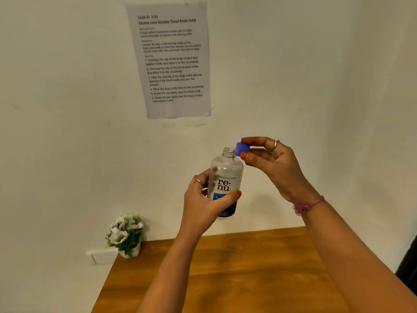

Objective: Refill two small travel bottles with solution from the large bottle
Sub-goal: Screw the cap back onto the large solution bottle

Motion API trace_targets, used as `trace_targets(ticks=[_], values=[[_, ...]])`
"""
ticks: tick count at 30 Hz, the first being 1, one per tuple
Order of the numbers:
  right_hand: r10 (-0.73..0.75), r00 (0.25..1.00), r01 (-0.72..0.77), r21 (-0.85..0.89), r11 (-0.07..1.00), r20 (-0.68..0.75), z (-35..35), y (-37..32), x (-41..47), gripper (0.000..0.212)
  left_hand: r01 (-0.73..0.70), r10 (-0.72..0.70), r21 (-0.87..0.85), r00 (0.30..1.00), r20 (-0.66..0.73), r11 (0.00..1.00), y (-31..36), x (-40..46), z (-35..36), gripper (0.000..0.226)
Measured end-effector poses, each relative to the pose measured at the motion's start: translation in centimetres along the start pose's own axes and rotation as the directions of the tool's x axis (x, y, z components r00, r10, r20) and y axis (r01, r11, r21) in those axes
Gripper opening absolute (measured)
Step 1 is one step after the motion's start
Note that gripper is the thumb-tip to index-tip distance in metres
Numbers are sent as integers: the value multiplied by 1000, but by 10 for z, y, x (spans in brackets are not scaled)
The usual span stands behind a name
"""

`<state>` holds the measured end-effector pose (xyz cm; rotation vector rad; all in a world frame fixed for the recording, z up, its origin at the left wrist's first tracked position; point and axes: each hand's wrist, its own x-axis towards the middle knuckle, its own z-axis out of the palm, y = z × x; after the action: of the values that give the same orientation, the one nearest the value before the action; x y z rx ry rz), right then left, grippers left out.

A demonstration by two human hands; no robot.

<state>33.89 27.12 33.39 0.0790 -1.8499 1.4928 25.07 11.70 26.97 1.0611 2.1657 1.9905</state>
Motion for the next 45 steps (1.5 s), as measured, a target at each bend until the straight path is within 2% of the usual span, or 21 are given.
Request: trace_targets(ticks=[8, 16, 20, 23, 26, 29, 31, 33, 35, 38, 40, 43, 45], values=[[-71, 973, 101, -128, 987, 219, 3, -34, 38, 30, -8, 7, -36, 999, -34, 999, 24, 13, -10, 60], [-35, 937, 145, -296, 944, 346, 3, -59, 60, 25, -18, 17, -22, 999, -47, 1000, 31, 20, -13, 67], [-35, 949, 140, -322, 936, 313, 4, -60, 67, 21, -10, 7, -45, 998, -67, 999, 33, 21, -8, 67], [-26, 975, 106, -360, 927, 220, 7, -55, 67, 20, 4, -11, -78, 996, -92, 997, 33, 20, -2, 64], [-20, 994, 61, -377, 924, 112, 13, -47, 63, 30, 12, -23, -101, 994, -110, 995, 31, 18, 2, 61], [-18, 998, 46, -493, 869, 61, 17, -43, 59, 41, 6, -19, -105, 992, -127, 994, 29, 16, 5, 62], [17, 996, 36, -554, 832, 91, 15, -48, 59, 53, 2, -16, -109, 991, -131, 994, 28, 15, 5, 62], [76, 982, 22, -507, 861, 171, 8, -59, 61, 64, -4, -10, -106, 992, -129, 994, 28, 14, 4, 61], [114, 950, 27, -440, 897, 291, -2, -65, 63, 56, -11, -2, -98, 992, -127, 995, 27, 13, 4, 59], [129, 904, 90, -478, 874, 408, -6, -66, 61, 36, -16, 3, -96, 991, -131, 995, 26, 13, 5, 59], [124, 911, 94, -490, 867, 394, -3, -63, 59, 33, -15, 2, -94, 990, -138, 995, 25, 13, 6, 60], [73, 955, 103, -553, 826, 286, 3, -59, 57, 31, -7, -8, -108, 990, -143, 994, 24, 12, 7, 60], [54, 969, 112, -620, 777, 242, 4, -60, 57, 36, -8, -8, -116, 991, -136, 993, 22, 11, 8, 60]])
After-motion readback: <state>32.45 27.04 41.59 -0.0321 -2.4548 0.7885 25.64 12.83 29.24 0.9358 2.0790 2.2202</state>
